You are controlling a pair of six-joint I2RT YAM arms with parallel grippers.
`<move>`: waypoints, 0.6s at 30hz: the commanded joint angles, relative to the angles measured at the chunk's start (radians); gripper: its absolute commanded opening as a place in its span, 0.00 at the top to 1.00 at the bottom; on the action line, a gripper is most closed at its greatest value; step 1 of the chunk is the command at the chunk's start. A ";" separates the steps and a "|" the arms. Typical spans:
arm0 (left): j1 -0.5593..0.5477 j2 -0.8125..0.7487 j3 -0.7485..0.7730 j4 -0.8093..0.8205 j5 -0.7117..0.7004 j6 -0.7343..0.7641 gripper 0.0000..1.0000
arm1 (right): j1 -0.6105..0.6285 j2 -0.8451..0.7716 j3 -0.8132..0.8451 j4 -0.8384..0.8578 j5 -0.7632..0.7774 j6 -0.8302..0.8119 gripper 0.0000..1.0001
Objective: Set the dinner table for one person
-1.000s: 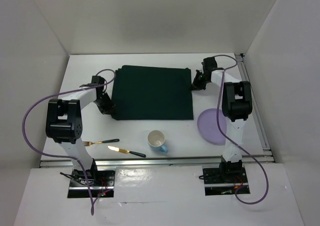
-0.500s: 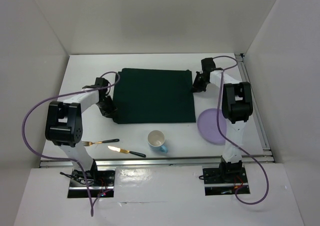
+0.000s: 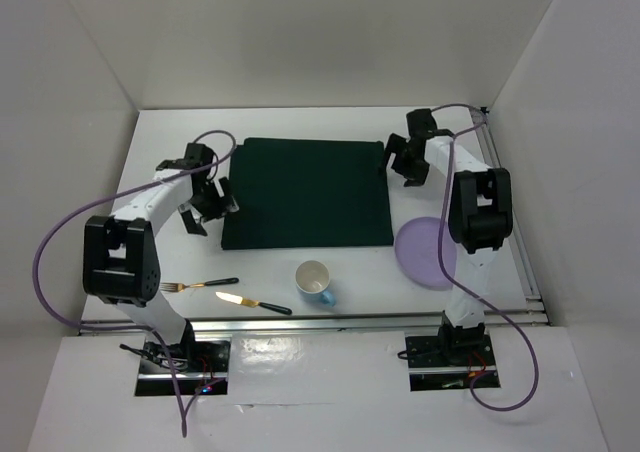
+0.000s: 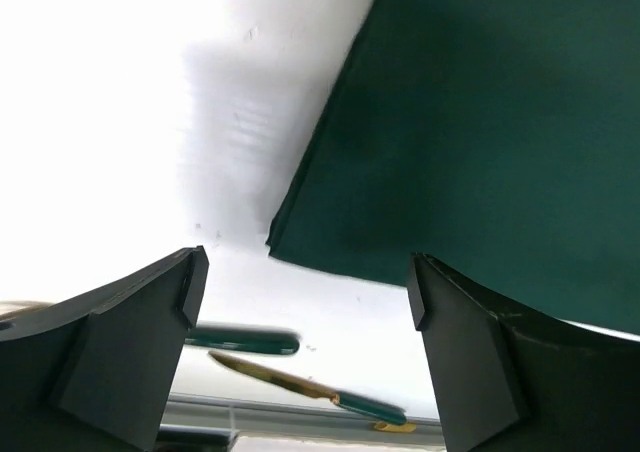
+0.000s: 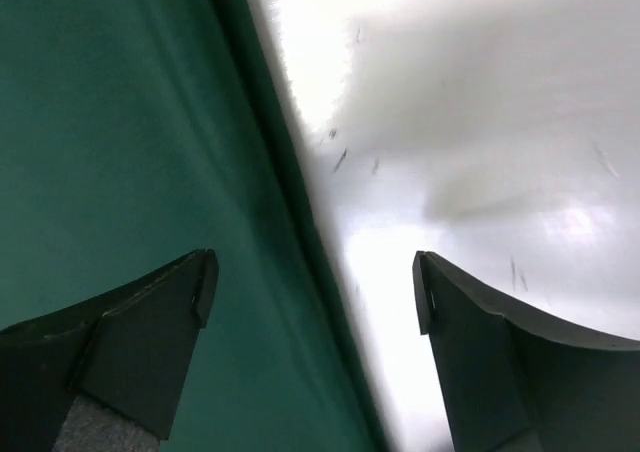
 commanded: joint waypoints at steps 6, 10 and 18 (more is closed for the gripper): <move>0.002 -0.202 0.210 -0.117 -0.118 0.072 0.00 | 0.002 -0.357 0.092 -0.119 0.076 -0.021 0.05; -0.007 -0.233 0.247 -0.135 -0.088 0.094 0.00 | -0.007 -0.477 -0.019 -0.147 0.095 -0.011 0.05; -0.151 -0.387 0.230 -0.145 0.067 0.178 0.00 | 0.062 -0.740 -0.339 -0.136 0.049 0.031 0.03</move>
